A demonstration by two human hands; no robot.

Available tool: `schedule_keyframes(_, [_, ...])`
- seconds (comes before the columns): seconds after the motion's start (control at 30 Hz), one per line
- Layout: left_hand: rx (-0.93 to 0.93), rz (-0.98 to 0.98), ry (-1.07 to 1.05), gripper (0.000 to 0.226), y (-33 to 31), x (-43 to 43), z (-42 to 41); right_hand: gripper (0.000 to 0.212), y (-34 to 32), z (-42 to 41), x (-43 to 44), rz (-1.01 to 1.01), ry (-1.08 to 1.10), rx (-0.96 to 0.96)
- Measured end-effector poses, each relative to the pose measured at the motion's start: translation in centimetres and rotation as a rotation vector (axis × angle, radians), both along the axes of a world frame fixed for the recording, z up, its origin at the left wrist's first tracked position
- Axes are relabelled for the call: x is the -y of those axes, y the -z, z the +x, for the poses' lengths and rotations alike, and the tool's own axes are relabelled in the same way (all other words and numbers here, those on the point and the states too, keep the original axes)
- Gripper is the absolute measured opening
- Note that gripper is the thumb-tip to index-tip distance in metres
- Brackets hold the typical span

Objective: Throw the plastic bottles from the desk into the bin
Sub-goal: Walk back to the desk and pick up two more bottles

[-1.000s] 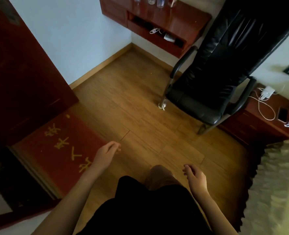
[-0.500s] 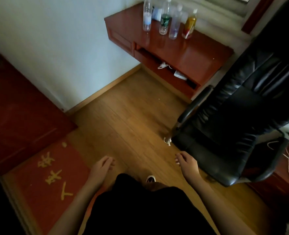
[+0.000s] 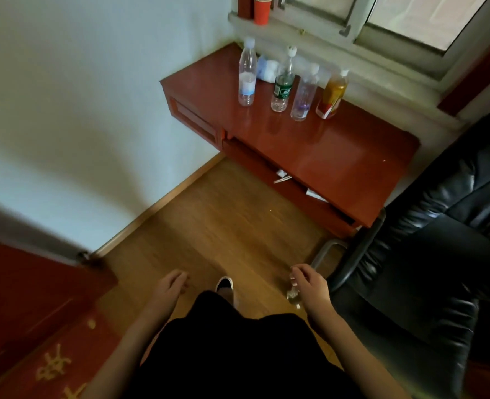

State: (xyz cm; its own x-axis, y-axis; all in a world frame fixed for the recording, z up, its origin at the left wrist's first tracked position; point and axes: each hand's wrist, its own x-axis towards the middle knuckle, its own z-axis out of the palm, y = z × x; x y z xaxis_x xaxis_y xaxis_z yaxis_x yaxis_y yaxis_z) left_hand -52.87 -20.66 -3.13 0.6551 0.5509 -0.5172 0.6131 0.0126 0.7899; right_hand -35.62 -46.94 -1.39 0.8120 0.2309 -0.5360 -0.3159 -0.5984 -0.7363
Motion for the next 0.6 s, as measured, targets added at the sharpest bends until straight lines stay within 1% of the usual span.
schedule_keyframes(0.13, [0.025,0.108,0.211,0.025,-3.4,-6.8,8.3,0.018,-0.8,4.3,-4.0,0.011,0.08,-0.015])
schedule_keyframes(0.3, [0.065,0.134,0.384,0.023,-4.7,-11.6,18.4,0.019,-1.7,9.2,-7.4,-0.005,0.176,0.008])
schedule_keyframes(0.47, [0.062,0.084,0.442,0.021,-3.6,-12.2,26.1,0.02,-1.2,14.8,-9.3,-0.021,0.22,-0.007])
schedule_keyframes(0.6, [0.047,0.017,0.434,0.021,-2.2,-12.1,31.9,0.018,-0.9,21.7,-11.2,-0.02,0.172,0.007])
